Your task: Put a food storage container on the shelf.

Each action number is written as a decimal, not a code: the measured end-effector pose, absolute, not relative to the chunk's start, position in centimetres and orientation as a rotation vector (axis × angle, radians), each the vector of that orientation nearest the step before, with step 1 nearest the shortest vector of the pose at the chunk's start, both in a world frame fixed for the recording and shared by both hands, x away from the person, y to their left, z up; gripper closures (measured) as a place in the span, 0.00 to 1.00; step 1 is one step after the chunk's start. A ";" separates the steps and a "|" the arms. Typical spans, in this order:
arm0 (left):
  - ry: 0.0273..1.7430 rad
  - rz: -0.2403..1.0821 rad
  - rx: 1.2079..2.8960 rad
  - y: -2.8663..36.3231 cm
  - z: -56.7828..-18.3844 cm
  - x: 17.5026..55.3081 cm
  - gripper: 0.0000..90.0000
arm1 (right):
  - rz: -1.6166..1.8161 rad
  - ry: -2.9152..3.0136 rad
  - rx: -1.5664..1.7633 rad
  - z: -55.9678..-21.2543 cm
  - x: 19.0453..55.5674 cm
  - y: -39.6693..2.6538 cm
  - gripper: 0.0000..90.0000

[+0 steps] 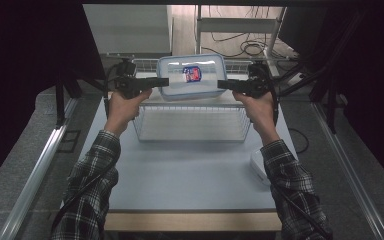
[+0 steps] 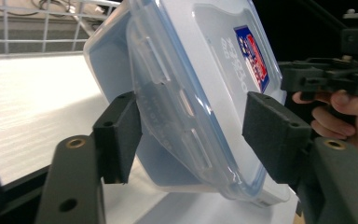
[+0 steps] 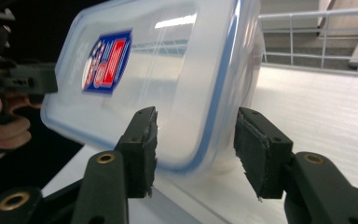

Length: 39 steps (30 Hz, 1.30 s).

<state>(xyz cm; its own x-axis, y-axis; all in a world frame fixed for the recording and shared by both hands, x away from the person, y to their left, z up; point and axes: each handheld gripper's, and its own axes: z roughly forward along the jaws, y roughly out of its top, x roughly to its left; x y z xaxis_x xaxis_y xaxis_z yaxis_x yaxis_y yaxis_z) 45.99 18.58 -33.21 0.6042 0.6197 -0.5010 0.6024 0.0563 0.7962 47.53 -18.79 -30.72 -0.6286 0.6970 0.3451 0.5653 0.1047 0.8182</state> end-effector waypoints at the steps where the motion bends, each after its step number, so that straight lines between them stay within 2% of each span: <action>1: 1.040 0.016 1.611 18.6 -33.2 46.0 0.41 | 1.553 2.238 1.292 -30.8 47.5 -18.7 0.54; 9: 1.052 0.022 1.609 18.8 -33.3 46.4 0.38 | 1.574 2.231 1.337 -30.8 47.6 -18.7 0.55; 12: 1.086 0.090 1.624 18.7 -33.2 46.2 0.35 | 1.584 2.220 1.353 -30.8 47.7 -18.8 0.56; 15: 1.079 0.066 1.613 18.6 -33.5 46.3 0.35 | 1.595 2.190 1.354 -30.7 47.6 -18.9 0.59; 19: 1.070 0.052 1.600 18.4 -33.5 46.5 0.40 | 1.589 2.173 1.347 -30.6 47.6 -18.9 0.59; 24: 1.086 0.127 1.611 18.0 -33.1 46.4 0.41 | 1.582 2.148 1.327 -30.5 47.4 -18.8 0.63; 29: 1.079 0.279 1.620 17.1 -32.8 45.3 0.44 | 1.579 2.118 1.256 -30.6 47.1 -18.7 0.67; 32: 1.048 0.387 1.655 16.7 -32.2 44.4 0.52 | 1.583 2.096 1.224 -30.6 46.8 -18.7 0.70; 39: 1.003 0.330 1.639 17.5 -32.2 42.9 0.61 | 1.558 2.092 1.125 -30.4 45.5 -19.1 0.85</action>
<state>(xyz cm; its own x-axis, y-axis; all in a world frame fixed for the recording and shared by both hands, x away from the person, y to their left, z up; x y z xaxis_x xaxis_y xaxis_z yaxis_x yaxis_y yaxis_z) 42.90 17.47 -32.23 0.5983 0.7498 -0.2826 0.4351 -0.0078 0.9004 45.54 -19.15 -30.41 -0.6484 0.7328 0.2062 0.4073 0.1052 0.9072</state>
